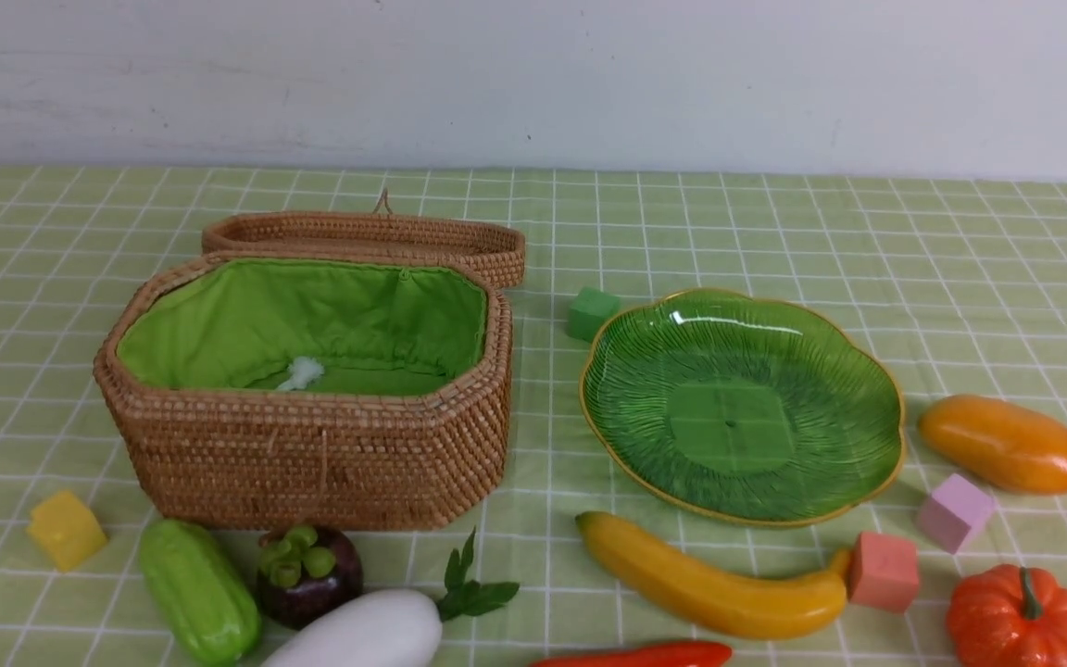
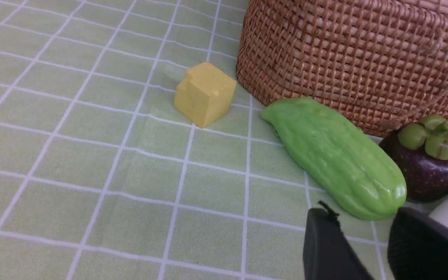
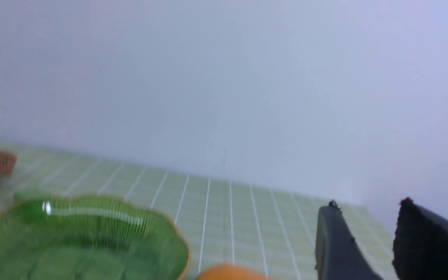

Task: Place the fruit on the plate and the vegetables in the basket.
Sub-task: Use the right arm to grab a pumpkin and put it into the left basket, then use the right arm to grab a mango and put it into the right plate, then use the right arm to grab a banana and put it into the right plate

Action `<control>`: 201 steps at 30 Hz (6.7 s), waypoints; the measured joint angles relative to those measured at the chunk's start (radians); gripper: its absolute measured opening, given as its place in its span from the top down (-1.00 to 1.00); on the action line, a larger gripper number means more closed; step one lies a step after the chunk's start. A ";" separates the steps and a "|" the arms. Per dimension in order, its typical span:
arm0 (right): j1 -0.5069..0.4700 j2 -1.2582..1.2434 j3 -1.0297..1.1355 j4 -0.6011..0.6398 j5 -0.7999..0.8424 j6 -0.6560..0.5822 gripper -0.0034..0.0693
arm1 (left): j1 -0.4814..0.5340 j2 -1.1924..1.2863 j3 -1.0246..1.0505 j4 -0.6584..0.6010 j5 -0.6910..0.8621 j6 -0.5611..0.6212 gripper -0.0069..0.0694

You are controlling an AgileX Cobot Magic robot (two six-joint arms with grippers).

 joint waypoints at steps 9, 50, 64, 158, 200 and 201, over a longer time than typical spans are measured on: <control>0.000 0.000 -0.105 0.071 -0.363 0.463 0.25 | 0.000 0.000 0.000 0.000 0.000 0.000 0.19; 0.208 1.374 -0.954 -0.087 1.108 0.542 -0.09 | 0.000 0.000 0.000 0.000 0.000 0.000 0.19; 0.209 1.553 -0.956 -0.065 1.044 0.549 0.56 | 0.000 0.000 0.000 0.000 0.000 0.000 0.19; -0.040 1.941 -1.377 0.040 0.918 -0.634 -0.67 | 0.000 0.000 0.000 0.000 0.000 0.000 0.19; 0.130 1.704 -1.493 0.412 1.006 -0.554 -0.82 | 0.000 0.000 0.000 0.000 0.000 0.000 0.19; 0.130 1.689 -1.493 0.410 1.034 -0.559 -0.78 | 0.000 0.000 0.000 0.000 0.000 0.000 0.19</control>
